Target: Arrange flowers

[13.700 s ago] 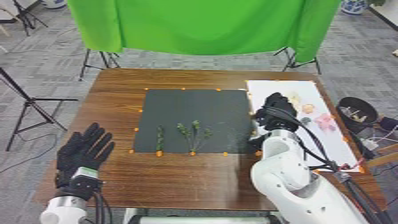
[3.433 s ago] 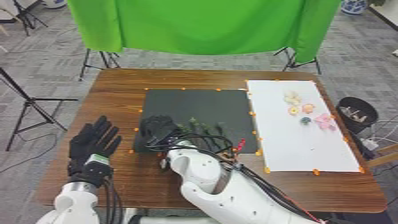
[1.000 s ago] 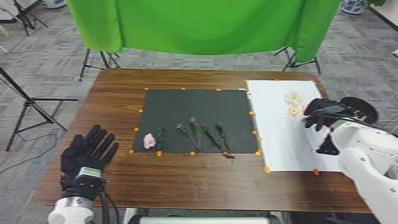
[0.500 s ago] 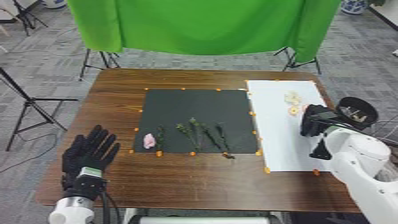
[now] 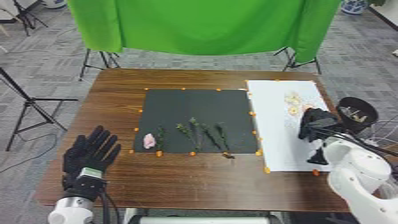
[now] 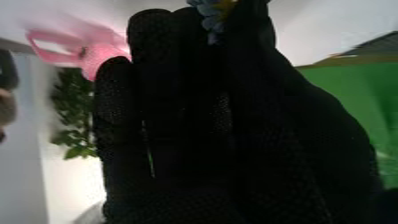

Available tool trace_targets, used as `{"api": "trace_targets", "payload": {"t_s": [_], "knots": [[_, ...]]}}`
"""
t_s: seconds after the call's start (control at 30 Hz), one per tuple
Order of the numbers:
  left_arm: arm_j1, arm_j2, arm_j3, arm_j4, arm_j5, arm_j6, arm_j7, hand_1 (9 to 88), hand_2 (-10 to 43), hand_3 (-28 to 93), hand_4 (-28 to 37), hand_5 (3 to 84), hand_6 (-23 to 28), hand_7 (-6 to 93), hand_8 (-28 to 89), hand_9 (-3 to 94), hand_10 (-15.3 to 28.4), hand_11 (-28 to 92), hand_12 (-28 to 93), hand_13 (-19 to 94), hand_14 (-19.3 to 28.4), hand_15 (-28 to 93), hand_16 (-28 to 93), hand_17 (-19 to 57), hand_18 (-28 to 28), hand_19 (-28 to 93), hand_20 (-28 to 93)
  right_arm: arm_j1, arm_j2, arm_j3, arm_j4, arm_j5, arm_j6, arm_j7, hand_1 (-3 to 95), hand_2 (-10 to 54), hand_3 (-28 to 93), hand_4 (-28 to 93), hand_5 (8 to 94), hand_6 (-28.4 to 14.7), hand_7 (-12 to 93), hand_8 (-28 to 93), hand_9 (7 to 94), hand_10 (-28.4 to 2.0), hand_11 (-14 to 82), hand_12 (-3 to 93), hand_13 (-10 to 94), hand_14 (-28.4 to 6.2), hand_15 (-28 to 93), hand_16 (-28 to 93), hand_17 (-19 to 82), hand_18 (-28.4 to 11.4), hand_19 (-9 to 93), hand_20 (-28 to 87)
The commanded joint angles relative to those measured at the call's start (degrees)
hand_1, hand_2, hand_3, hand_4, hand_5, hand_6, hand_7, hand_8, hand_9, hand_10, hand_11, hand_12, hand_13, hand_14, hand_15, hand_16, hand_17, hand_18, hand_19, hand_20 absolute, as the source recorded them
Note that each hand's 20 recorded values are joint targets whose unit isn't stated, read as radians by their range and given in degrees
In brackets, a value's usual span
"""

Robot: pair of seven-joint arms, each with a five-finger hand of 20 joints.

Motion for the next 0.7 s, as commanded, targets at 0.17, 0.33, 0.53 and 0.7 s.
{"api": "trace_targets", "payload": {"t_s": [0.17,0.33,0.53,0.7], "knots": [[1.30,-1.18,-0.54,0.20,0.95,-0.84,-0.39,28.4,18.0,73,-28.3,40.4,9.8,18.6,-10,30.8,15.8,27,10,23,16.3,43,-9,-7.6,14.5,39,9,13.17,-5.05,-10.30,-3.13,1.66,7.93,-5.90,61.7,-9.5,73,-28,80.8,2.3,20,1,88.7,-7.5,6.7,40.1,73,-7.0,35,47,30,-18.2,72,37],[0.00,-1.62,0.64,0.86,1.10,-0.95,-1.02,28.8,17.8,73,-28.3,40.4,9.8,18.5,-10,30.9,15.8,27,10,23,16.2,43,-9,-7.6,14.5,39,9,26.03,-9.74,-24.41,3.76,3.35,15.65,-9.00,61.6,-9.5,73,-28,80.8,2.5,20,1,88.8,-7.2,6.8,40.2,73,-6.9,35,47,30,-18.3,72,38],[-0.71,-1.74,1.78,1.18,1.71,-1.47,-2.04,28.9,17.7,73,-28.3,40.5,9.8,18.4,-10,31.1,15.7,27,10,23,16.1,43,-9,-7.6,14.5,39,9,36.57,-17.62,-36.24,11.27,5.68,15.96,-12.47,61.8,-9.5,72,-28,81.1,2.6,20,1,89.1,-7.1,6.9,40.2,73,-6.7,35,47,30,-18.2,73,38],[-1.07,-1.33,2.14,1.38,1.91,-1.04,-1.66,28.8,17.8,73,-28.2,40.5,9.8,18.2,-9,31.0,15.7,27,10,23,16.1,43,-9,-7.7,14.5,39,9,41.03,-23.00,-41.80,16.79,6.02,14.57,-13.25,61.6,-9.5,72,-28,80.7,2.9,20,1,88.9,-7.1,6.7,40.2,73,-6.3,35,47,30,-18.1,73,38]]}}
